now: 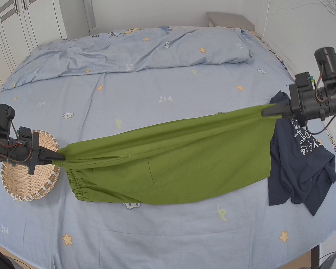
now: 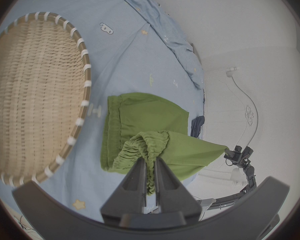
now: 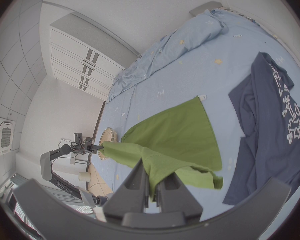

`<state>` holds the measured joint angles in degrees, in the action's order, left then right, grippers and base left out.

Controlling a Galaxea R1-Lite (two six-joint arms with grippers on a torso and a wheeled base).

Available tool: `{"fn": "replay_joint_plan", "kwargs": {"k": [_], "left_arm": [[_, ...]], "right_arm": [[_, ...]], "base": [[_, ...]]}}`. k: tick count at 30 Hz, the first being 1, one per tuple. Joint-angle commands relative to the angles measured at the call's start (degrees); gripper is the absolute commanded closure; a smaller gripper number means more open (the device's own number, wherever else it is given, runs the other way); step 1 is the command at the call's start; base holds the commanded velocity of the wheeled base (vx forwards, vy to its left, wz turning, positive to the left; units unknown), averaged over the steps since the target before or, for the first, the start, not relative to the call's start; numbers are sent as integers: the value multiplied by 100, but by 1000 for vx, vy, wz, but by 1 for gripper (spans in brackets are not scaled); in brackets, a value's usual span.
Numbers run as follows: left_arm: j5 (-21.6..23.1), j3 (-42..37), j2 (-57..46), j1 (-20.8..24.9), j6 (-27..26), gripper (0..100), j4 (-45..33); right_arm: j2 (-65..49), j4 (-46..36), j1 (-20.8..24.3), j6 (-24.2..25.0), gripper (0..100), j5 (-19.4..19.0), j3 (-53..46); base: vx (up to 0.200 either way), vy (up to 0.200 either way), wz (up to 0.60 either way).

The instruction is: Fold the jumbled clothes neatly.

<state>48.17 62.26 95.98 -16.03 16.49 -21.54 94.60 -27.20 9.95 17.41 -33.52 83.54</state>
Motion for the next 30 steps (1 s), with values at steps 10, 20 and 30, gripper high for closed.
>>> {"fn": "replay_joint_plan", "kwargs": {"k": [10,20,30], "left_arm": [[-18,1263,1485,21,56,100,-219],[-26,1263,1679,127,12,100,-157],[-26,1271,1679,153,21,100,-157]], "right_arm": [[2282,-1279,51,-9,100,197,3105],[2862,-1200,-116,-36,100,188,3105],[3135,-796,-239,-106,100,144,3105]], "base": [[0,0,0],[0,0,0],[0,0,0]]}}
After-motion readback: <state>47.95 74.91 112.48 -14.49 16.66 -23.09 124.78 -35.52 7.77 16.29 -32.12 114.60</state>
